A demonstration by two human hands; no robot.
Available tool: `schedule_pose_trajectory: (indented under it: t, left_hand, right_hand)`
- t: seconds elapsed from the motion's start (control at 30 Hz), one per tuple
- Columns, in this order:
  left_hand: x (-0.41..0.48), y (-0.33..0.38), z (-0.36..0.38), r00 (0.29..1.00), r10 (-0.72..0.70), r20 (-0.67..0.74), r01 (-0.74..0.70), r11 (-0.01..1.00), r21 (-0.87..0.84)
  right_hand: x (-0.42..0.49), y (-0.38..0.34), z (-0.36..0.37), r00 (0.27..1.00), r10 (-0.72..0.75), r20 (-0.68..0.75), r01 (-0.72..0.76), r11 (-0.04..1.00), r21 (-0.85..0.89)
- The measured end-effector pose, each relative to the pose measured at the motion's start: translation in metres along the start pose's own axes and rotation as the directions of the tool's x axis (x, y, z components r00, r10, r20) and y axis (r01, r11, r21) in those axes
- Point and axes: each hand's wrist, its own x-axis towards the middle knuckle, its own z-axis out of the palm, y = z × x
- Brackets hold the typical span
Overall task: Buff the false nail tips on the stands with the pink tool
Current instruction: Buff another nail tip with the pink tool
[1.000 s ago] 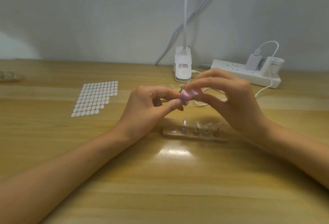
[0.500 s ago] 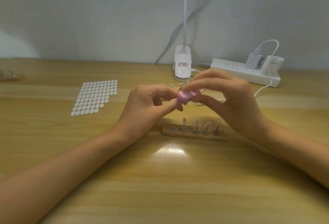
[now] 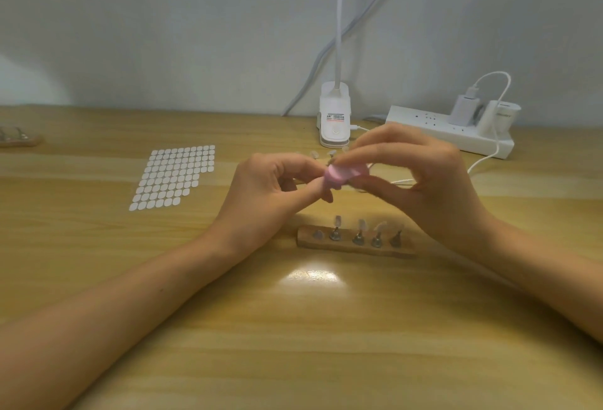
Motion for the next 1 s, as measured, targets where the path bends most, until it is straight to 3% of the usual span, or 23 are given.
schedule_pose_trajectory:
  t: [0.07, 0.23, 0.37, 0.5, 1.0]
  left_hand:
    - [0.0002, -0.0002, -0.0004, 1.0, -0.007, -0.007, 0.007, 1.0, -0.006]
    - [-0.0007, -0.0004, 0.0004, 1.0, 0.008, 0.007, -0.008, 1.0, -0.008]
    - [0.0002, 0.0011, 0.0002, 1.0, -0.017, -0.017, 0.017, 0.999, -0.043]
    - [0.0004, 0.0022, 0.001, 1.0, -0.025, 0.006, 0.025, 1.0, -0.016]
    - [0.0002, 0.0076, 0.0014, 0.998, -0.06, -0.007, 0.06, 0.997, -0.051]
  right_hand:
    - [0.0003, 0.0028, -0.0052, 0.997, 0.052, -0.048, -0.053, 0.998, -0.018]
    - [-0.0014, -0.0013, 0.0013, 0.999, -0.034, 0.021, 0.034, 0.999, 0.002]
    - [-0.0011, 0.0031, -0.0044, 0.998, 0.047, -0.039, -0.047, 0.999, -0.01]
    - [-0.0019, 0.0018, -0.0009, 1.0, -0.009, 0.003, 0.009, 1.0, -0.001]
    - [-0.0018, 0.004, -0.0046, 0.997, 0.05, -0.053, -0.052, 0.998, -0.027]
